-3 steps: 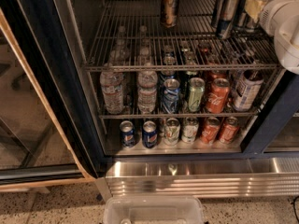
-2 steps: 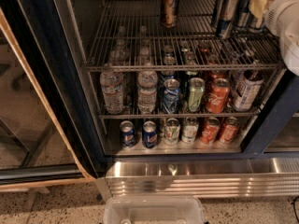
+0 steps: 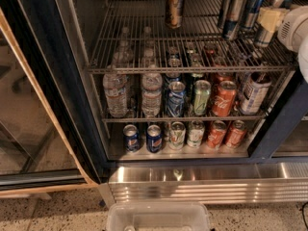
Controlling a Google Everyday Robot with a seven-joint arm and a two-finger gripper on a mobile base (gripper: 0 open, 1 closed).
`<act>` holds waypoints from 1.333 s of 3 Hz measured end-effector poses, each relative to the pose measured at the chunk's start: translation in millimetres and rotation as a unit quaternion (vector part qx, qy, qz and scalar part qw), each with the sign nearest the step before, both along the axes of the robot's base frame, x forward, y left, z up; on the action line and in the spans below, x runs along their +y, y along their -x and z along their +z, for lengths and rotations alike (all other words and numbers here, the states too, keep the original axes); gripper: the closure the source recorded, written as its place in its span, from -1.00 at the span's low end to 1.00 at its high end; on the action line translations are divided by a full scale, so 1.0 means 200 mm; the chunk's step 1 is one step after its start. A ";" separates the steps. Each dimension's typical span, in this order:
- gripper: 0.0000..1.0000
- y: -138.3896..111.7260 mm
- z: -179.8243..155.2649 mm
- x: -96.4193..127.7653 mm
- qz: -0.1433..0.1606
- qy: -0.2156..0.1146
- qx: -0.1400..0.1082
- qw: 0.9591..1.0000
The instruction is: Pick redbull can from top shelf of fridge
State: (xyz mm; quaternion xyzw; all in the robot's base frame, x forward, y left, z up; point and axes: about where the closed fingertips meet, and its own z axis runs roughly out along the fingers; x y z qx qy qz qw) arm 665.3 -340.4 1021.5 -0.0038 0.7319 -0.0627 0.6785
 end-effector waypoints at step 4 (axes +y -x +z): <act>1.00 0.20 -0.09 0.18 0.049 -0.042 0.030 0.997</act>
Offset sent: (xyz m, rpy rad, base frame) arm -0.0149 0.0137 -0.0106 0.0202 0.0280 0.0459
